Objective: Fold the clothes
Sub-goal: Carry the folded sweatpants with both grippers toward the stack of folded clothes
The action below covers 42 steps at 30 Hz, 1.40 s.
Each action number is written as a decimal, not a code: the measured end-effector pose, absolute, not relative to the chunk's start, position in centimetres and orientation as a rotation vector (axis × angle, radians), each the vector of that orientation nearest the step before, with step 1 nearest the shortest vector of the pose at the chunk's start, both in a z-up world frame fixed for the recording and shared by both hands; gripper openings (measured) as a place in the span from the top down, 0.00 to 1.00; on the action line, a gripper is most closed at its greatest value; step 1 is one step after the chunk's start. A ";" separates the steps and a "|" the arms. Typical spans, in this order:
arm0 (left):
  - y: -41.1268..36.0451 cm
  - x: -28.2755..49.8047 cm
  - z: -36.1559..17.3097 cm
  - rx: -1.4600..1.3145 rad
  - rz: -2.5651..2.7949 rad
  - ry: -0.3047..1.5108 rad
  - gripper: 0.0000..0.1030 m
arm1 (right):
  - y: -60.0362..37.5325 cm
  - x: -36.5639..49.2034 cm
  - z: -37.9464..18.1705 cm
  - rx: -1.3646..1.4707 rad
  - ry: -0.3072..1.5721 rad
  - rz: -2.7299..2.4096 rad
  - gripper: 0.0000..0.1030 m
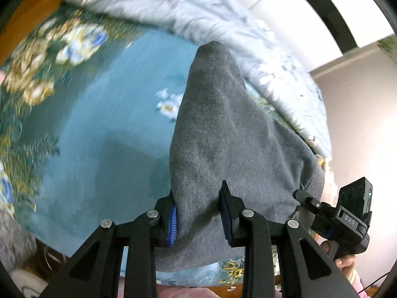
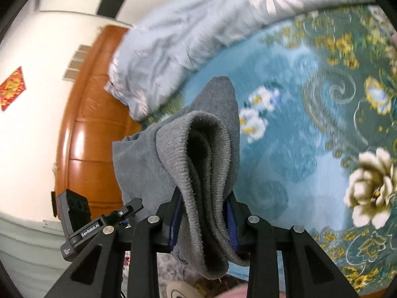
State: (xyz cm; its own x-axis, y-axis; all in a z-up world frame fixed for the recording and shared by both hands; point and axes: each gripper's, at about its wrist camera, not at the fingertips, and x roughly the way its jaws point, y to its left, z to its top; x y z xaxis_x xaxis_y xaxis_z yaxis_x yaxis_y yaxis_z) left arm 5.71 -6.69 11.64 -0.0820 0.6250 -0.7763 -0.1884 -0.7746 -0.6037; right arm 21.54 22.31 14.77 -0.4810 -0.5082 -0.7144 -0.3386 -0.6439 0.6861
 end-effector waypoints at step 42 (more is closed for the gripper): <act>36.6 26.4 21.2 -1.421 1.531 -0.206 0.71 | 63.6 50.0 27.2 1.256 -1.596 -2.719 0.67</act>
State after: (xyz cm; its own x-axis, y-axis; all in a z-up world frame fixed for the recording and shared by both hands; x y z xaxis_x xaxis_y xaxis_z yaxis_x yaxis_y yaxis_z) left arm 26.37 36.65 21.15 0.1857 0.7301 -0.6577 -0.5300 -0.4892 -0.6927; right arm 50.01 63.55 27.23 -0.6988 -0.1423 -0.7011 -0.5428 -0.5328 0.6492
